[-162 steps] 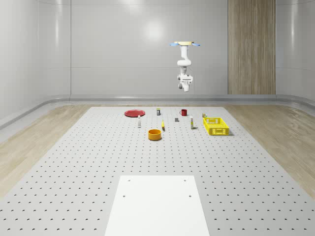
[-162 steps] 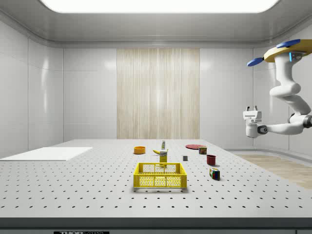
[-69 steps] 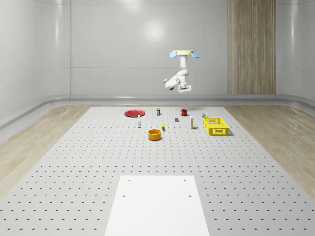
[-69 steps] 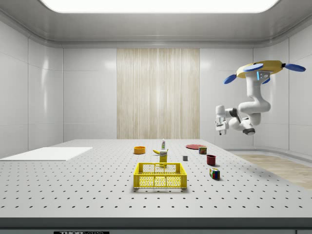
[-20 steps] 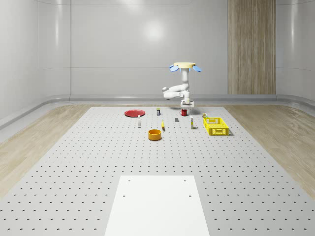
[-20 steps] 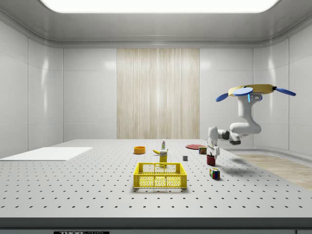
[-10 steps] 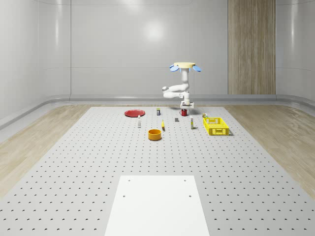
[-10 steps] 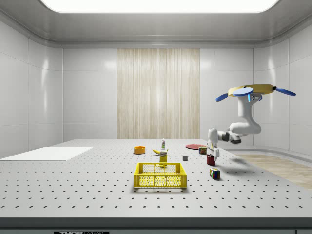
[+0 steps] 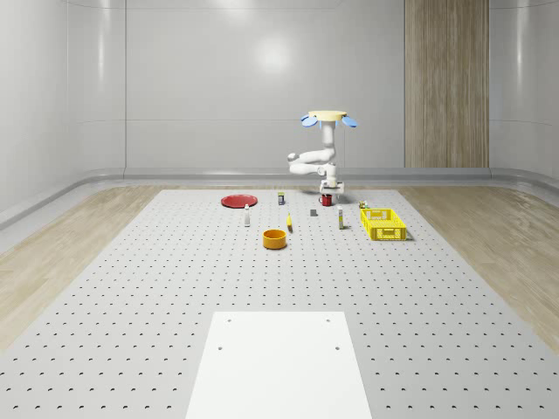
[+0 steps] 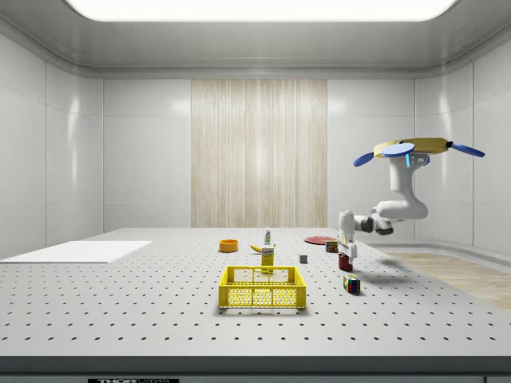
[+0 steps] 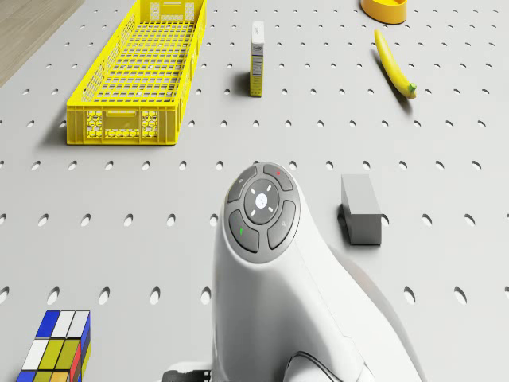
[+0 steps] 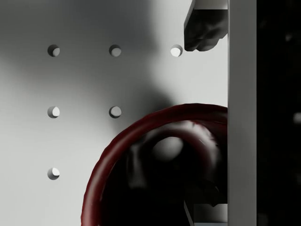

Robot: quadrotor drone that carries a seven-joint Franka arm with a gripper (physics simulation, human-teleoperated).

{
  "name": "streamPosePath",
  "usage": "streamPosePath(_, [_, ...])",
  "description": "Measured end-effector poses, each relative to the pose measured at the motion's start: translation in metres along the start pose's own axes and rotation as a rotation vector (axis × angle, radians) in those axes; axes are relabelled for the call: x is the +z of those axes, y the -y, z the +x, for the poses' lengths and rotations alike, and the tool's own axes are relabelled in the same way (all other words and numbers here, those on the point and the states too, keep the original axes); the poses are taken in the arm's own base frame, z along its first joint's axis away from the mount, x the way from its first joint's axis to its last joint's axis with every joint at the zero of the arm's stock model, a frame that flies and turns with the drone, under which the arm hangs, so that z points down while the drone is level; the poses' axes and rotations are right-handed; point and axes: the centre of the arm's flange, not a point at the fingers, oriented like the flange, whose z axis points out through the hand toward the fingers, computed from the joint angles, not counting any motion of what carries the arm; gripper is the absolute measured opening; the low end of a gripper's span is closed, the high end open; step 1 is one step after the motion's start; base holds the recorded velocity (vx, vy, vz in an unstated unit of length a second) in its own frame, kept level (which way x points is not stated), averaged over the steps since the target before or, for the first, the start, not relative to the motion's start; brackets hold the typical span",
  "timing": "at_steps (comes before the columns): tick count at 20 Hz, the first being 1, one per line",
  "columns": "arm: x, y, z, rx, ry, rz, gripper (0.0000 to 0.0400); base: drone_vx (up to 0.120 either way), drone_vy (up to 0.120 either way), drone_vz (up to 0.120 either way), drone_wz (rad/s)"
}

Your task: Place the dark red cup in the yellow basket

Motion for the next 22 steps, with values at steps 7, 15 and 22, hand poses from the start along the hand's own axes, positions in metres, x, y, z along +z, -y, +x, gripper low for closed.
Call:
streamPosePath(7, [0.002, 0.003, -0.001, 0.000, 0.000, 0.000, 0.0298, 0.000, 0.000, 0.000, 0.000])
streamPosePath(15, [0.002, 0.004, -0.001, -0.002, -0.001, 0.000, 0.0134, 0.000, 0.000, 0.000, 0.000])
streamPosePath(22, [0.003, -0.016, 0.022, -0.125, 0.009, 0.016, 0.0112, 0.000, 0.000, 0.000, 0.000])
